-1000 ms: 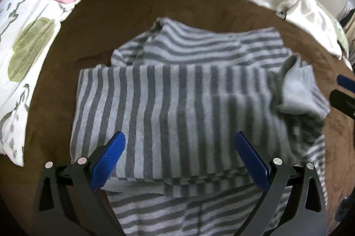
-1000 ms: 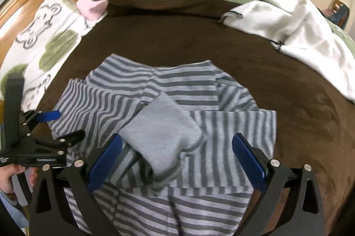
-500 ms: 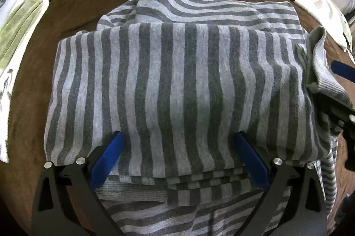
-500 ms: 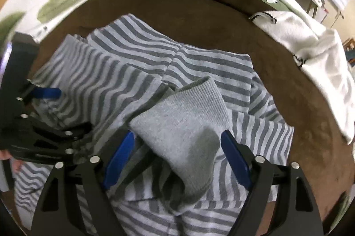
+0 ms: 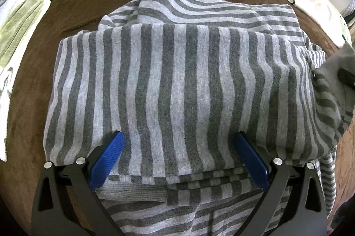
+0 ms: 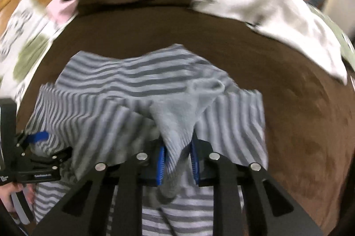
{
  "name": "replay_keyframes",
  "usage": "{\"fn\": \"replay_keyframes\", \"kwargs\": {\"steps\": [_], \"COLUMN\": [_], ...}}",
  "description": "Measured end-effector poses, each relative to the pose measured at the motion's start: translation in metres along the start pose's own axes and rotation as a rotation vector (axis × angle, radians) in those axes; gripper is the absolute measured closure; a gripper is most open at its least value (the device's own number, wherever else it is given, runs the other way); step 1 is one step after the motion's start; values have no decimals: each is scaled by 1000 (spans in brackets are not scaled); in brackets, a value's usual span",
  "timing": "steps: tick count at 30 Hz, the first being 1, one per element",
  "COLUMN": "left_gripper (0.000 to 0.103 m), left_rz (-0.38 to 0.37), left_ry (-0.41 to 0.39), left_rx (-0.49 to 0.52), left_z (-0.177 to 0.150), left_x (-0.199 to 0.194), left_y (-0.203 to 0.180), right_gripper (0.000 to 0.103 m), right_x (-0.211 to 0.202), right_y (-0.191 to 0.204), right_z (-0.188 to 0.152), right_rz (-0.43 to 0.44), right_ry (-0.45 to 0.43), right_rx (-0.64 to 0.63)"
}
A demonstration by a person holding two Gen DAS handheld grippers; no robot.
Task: Fold large clothes
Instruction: 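Grasp the laid cuff with the right tool and lift it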
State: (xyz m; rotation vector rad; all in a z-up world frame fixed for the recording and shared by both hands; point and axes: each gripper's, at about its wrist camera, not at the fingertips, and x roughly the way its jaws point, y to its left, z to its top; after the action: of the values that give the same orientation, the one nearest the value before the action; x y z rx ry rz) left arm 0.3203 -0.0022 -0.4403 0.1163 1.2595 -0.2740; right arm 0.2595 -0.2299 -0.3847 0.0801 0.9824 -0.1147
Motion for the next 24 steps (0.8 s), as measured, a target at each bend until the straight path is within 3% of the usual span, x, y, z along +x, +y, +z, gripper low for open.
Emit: {"fn": "replay_keyframes", "kwargs": {"steps": [6,14,15,18,19,24], "left_gripper": [6,6,6,6,6,6], "left_rz": [-7,-2,-4,-29,-42,-97], "left_ry": [-10,-13,-15,-27,-32,-61], "left_rx": [-11,-10,-12,-34,-42,-48], "left_z": [-1,0,0,2,4,15], "left_x": [-2,-3,-4,-14,-18,-43], "left_y": [4,5,6,9,10,10], "right_gripper": [83,81,76,47,43,43], "right_x": [13,27,26,11,4,-22], "right_y": [-47,-65,-67,-75,-78,-101], "right_z": [-37,-74,-73,-68,-65,-49], "right_rz": [8,75,88,111,112,147], "right_ry": [85,159,158,113,95,31], "right_rx": [181,269,276,271,269,301]}}
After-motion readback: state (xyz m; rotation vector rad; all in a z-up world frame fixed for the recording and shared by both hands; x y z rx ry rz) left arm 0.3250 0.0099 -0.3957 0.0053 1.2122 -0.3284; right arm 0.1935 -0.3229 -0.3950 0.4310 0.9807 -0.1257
